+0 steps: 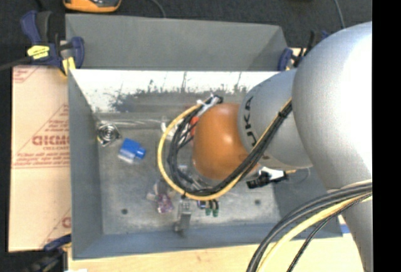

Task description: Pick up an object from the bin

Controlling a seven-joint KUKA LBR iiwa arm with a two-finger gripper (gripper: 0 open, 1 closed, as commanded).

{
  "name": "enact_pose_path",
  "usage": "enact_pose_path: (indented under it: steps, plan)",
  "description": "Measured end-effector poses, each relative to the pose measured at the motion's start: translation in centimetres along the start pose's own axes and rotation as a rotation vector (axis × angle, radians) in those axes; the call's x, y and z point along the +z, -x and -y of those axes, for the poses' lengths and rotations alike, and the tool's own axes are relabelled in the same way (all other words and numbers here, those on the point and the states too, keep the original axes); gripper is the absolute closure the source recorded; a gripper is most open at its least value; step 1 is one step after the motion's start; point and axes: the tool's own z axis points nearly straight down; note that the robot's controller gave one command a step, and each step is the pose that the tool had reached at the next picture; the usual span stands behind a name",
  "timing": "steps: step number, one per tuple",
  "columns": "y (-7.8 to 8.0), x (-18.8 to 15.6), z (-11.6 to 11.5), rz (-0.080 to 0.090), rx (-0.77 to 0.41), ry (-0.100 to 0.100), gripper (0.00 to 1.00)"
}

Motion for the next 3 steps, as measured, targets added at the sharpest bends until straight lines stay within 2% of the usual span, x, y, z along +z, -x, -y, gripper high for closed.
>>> enact_pose_path:
  steps: [1,2,3]
  plan:
    - [0.4,-0.3,-0.2,0.009,0.004,0.005,1.00]
    - [5.4,-2.7,-6.1,0.018,0.041,0.009,1.00]
    - [2.8,-0.1,-10.6,0.010,-0.288,0.003,1.00]
